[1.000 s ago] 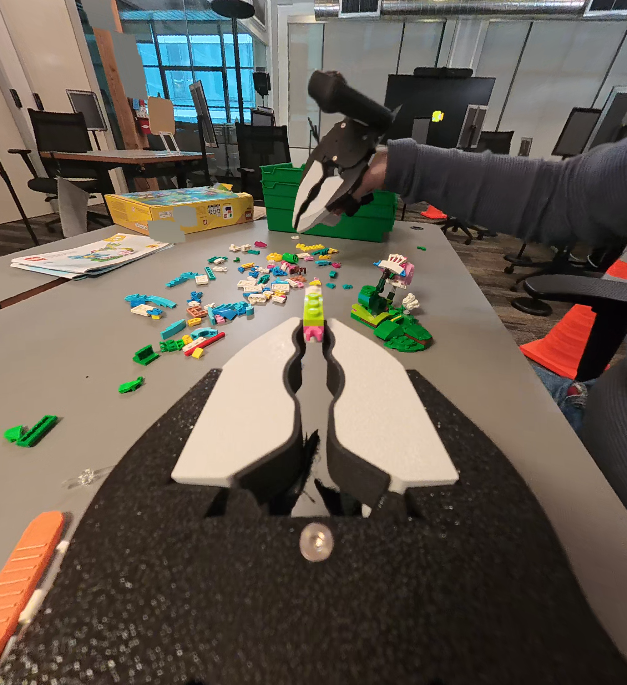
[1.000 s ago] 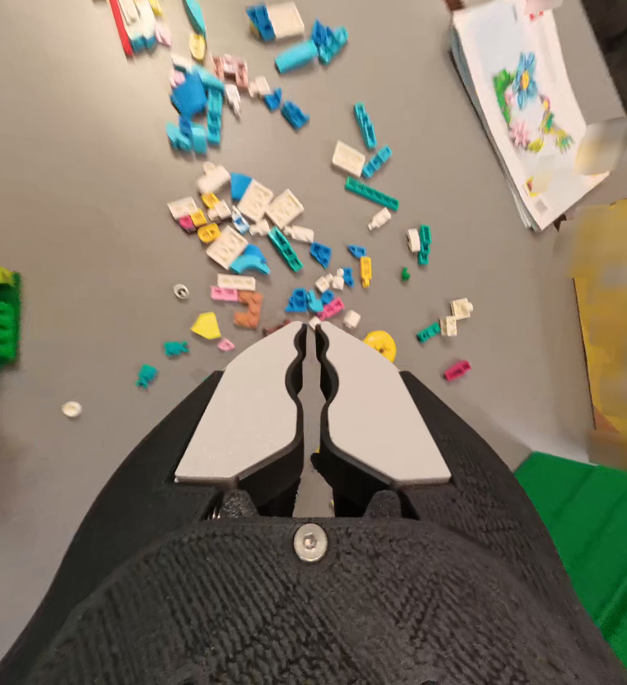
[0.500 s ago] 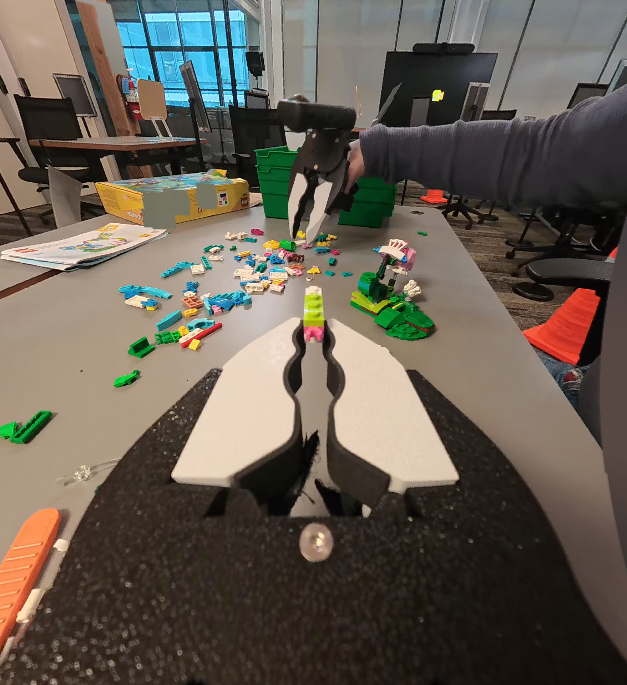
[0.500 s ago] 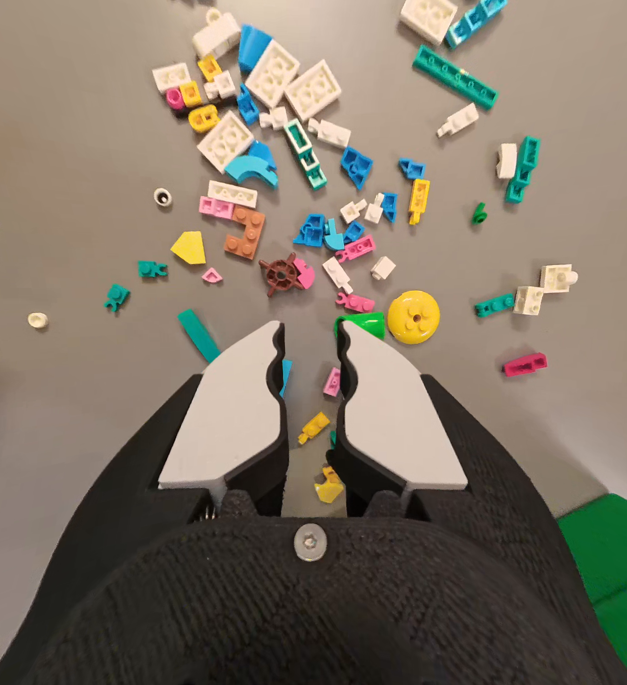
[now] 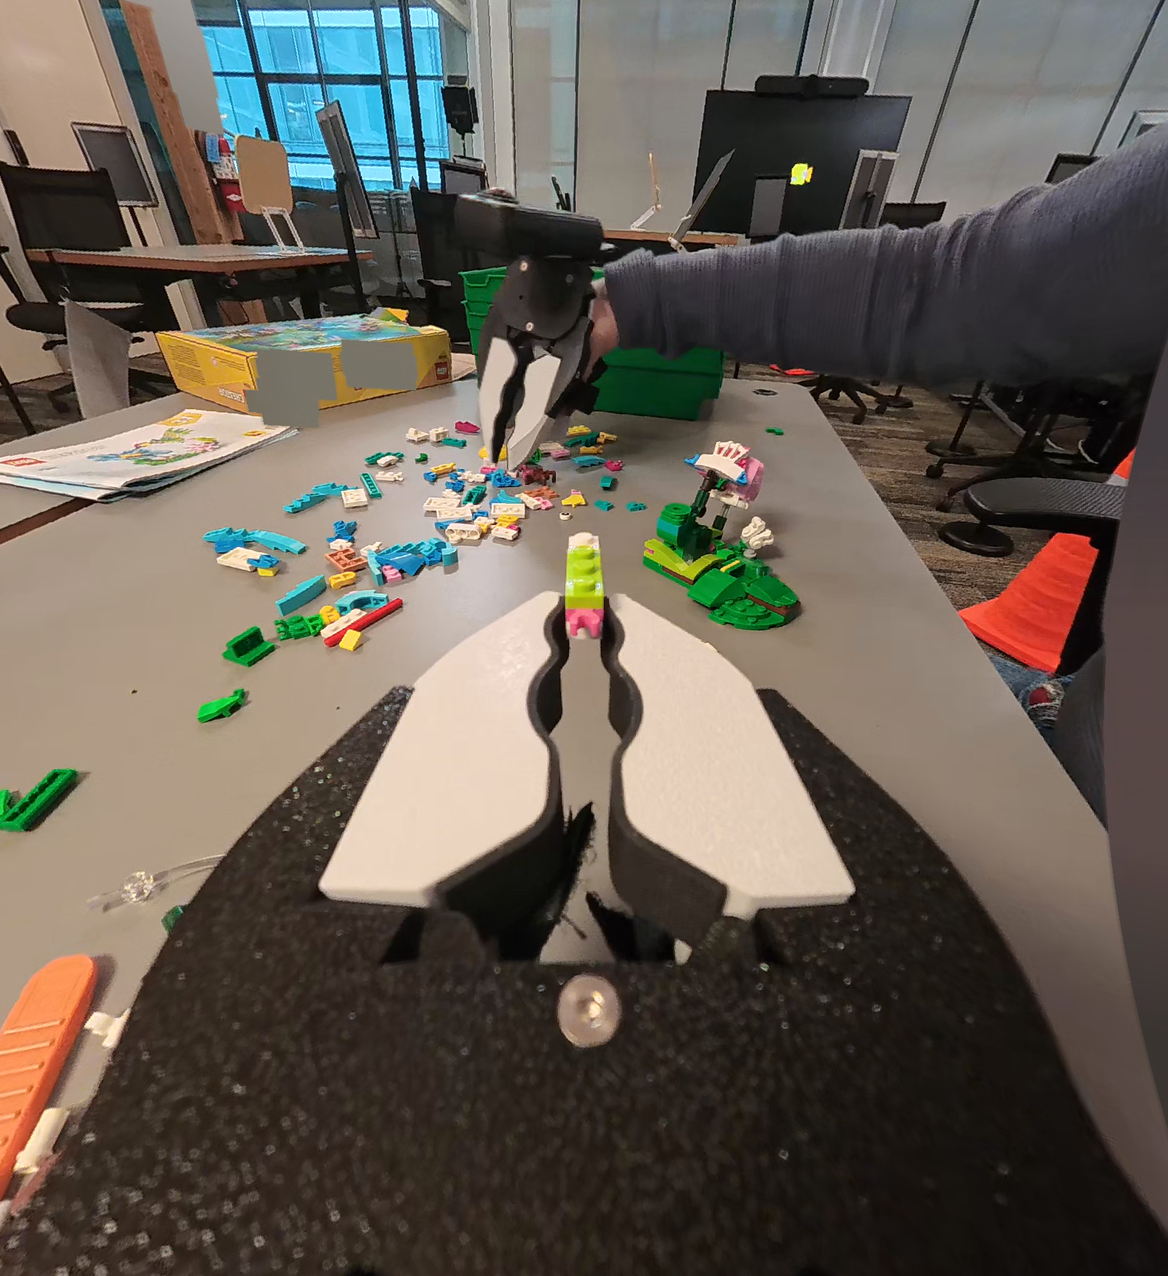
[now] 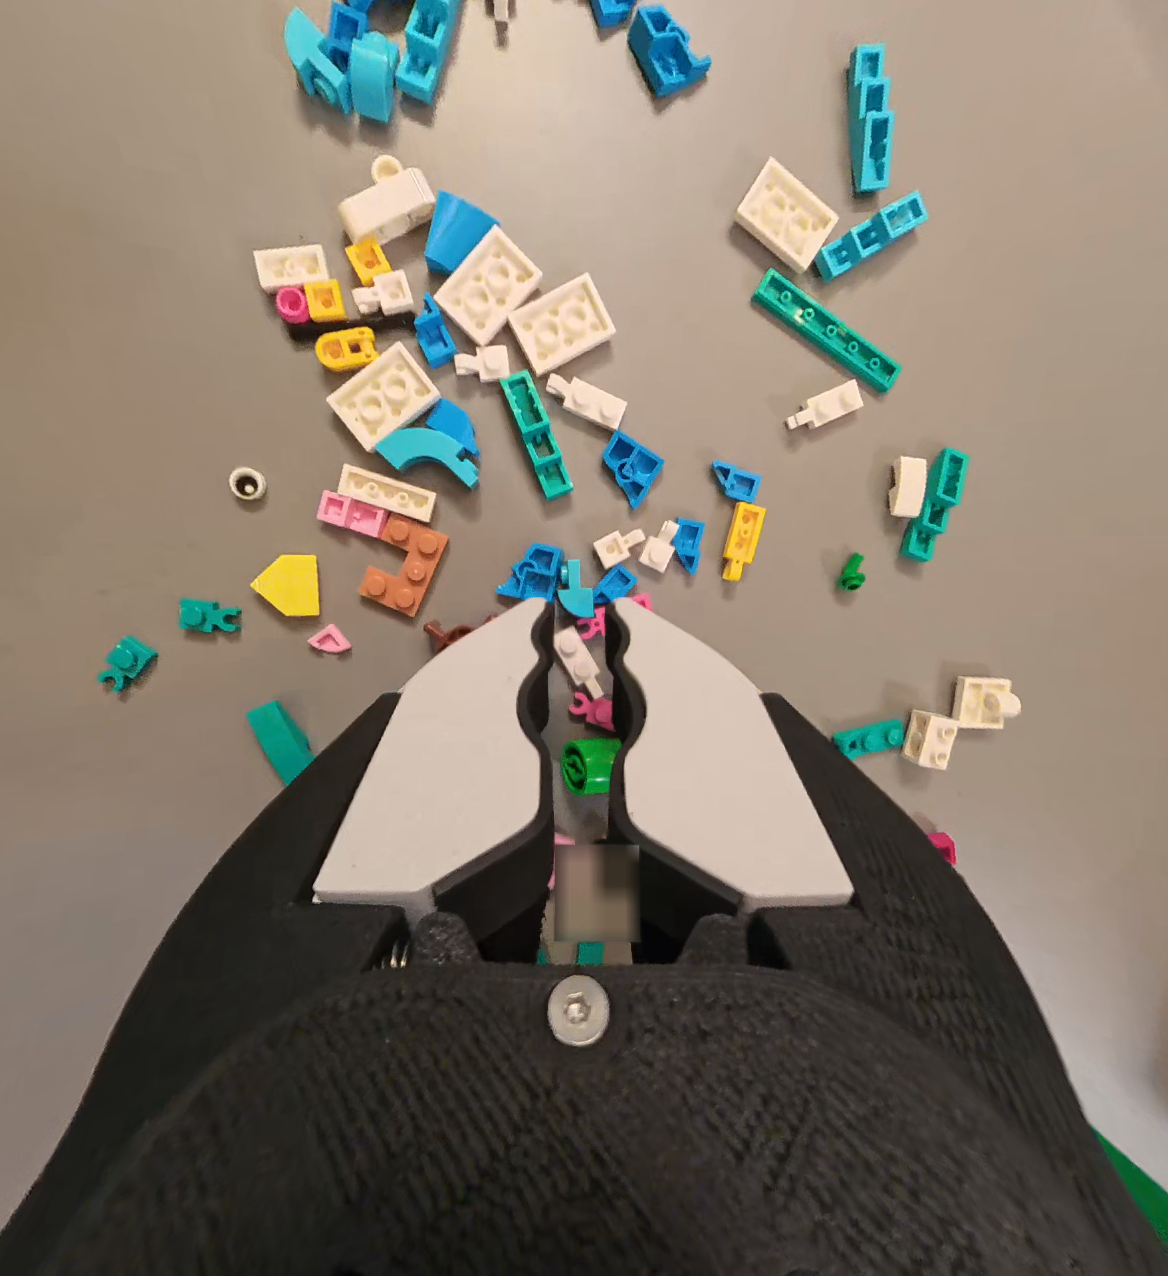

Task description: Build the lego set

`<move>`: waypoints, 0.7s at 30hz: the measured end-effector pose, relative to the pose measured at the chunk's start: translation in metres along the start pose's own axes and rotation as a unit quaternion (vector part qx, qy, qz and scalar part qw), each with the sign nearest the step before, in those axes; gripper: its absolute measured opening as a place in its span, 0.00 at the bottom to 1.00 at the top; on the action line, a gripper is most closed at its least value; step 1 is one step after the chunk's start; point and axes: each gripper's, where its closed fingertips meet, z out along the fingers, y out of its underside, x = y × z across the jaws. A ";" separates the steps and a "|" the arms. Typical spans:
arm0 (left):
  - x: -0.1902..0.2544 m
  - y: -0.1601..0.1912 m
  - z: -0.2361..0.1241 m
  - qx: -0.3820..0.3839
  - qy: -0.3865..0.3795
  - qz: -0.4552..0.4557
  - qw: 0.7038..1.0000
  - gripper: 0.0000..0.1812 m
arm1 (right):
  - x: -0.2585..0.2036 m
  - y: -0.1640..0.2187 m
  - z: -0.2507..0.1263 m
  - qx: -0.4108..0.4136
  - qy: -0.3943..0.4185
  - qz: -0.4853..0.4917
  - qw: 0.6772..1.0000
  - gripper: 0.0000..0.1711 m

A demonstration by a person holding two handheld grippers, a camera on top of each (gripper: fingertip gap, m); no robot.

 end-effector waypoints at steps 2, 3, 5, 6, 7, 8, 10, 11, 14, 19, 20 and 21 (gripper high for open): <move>0.000 0.000 0.000 0.000 0.001 -0.001 1.000 0.04 | -0.001 -0.002 0.001 -0.005 -0.013 0.002 1.000 0.07; 0.000 0.000 0.000 -0.001 0.002 -0.001 1.000 0.04 | -0.001 -0.002 0.002 -0.010 -0.015 0.000 1.000 0.07; 0.001 0.001 0.000 -0.002 0.003 0.000 1.000 0.04 | 0.000 0.000 0.003 -0.026 -0.016 -0.006 1.000 0.07; 0.001 0.001 0.001 -0.003 0.004 0.000 1.000 0.04 | 0.000 0.001 0.004 -0.033 -0.015 -0.009 0.999 0.07; 0.001 0.001 0.001 -0.004 0.004 0.001 1.000 0.04 | 0.001 0.002 0.005 -0.040 -0.016 -0.011 0.999 0.07; 0.001 0.001 0.001 -0.004 0.005 0.001 1.000 0.04 | 0.000 0.002 0.005 -0.043 -0.018 -0.012 0.999 0.06; 0.001 0.001 0.001 -0.004 0.006 0.000 1.000 0.04 | 0.000 0.002 0.006 -0.042 -0.024 -0.010 0.999 0.04; 0.001 0.001 0.001 -0.003 0.005 0.000 1.000 0.04 | 0.000 0.001 0.006 -0.042 -0.024 -0.011 0.999 0.04; 0.001 0.000 0.000 -0.001 0.004 -0.001 1.000 0.04 | 0.001 -0.010 0.001 -0.029 -0.011 -0.021 0.999 0.04; 0.001 0.000 0.001 -0.002 0.001 0.003 1.000 0.04 | -0.026 -0.059 -0.012 0.024 -0.005 -0.076 0.997 0.04; 0.001 0.001 0.001 -0.003 0.000 0.005 1.000 0.04 | -0.036 -0.072 -0.014 0.031 -0.005 -0.099 0.995 0.04; 0.001 0.001 0.001 -0.003 -0.001 0.009 1.000 0.04 | -0.046 -0.085 -0.014 0.038 -0.003 -0.125 0.991 0.04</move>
